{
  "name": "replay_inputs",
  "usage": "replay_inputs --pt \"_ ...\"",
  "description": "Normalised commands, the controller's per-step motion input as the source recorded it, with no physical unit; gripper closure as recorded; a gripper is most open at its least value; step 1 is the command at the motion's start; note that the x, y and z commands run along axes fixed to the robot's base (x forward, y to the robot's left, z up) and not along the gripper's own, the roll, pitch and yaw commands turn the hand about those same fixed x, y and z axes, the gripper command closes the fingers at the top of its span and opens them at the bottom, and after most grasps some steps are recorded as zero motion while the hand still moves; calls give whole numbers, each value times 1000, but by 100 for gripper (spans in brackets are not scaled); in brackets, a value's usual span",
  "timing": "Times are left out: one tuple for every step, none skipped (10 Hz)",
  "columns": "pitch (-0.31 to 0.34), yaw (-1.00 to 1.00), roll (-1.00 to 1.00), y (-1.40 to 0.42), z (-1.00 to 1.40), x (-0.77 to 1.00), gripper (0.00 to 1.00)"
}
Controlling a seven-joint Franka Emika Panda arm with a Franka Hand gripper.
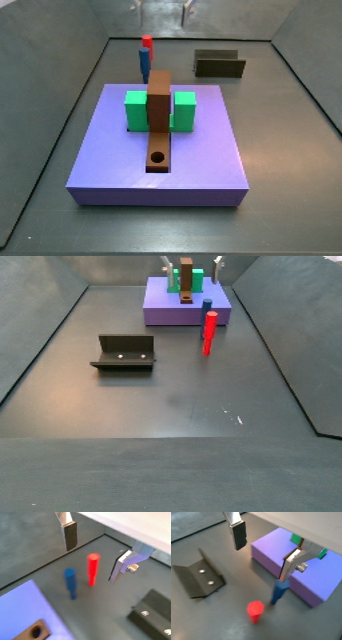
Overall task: Pick up the blue object. Move up. Move to above the board. Insert the blue object.
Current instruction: Pick up the blue object.
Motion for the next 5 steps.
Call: replay_inputs --pt "-84 49 34 -143 -406 -106 0" --pt "-100 0 -21 -97 -420 0 0" --pt "-101 0 -21 0 -411 -77 0" --pt "-36 0 0 0 -80 -171 0" --pt "-33 0 0 -77 -31 -134 0"
